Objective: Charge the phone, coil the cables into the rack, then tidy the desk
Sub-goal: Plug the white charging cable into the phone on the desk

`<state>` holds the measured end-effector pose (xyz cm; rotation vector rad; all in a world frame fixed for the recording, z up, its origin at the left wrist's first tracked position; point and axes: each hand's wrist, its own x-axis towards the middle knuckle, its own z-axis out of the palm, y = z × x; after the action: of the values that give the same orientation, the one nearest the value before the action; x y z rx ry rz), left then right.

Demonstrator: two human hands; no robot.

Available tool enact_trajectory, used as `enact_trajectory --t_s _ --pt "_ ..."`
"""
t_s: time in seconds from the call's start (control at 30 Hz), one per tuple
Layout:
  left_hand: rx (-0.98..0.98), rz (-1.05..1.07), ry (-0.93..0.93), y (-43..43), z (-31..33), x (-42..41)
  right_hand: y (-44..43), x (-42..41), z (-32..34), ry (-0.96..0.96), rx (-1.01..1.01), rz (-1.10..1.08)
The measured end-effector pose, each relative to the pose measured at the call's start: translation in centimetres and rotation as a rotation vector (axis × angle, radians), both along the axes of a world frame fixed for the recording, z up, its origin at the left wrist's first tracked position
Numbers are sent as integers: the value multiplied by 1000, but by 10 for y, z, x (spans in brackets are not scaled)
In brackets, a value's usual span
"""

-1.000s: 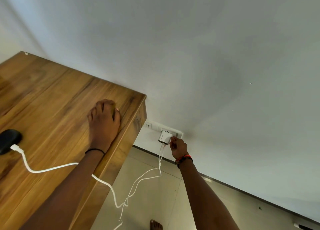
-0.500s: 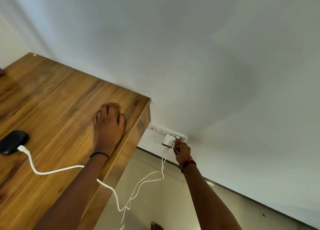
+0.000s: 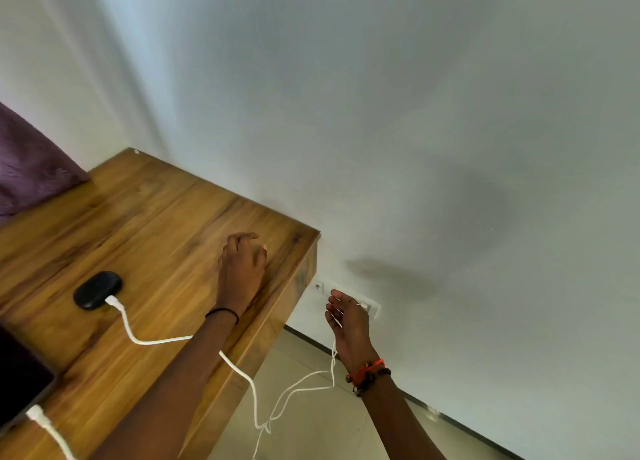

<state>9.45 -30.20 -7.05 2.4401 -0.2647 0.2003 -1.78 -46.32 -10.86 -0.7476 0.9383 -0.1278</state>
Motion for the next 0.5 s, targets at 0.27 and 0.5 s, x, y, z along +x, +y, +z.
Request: enact_trajectory --t_s 0.27,0.5 --pt "-315 207 -37 63 55 -30 57 12 83 -167 -94 172" --pt "-380 451 -77 152 65 -91 141 26 122 -218 -158 339"
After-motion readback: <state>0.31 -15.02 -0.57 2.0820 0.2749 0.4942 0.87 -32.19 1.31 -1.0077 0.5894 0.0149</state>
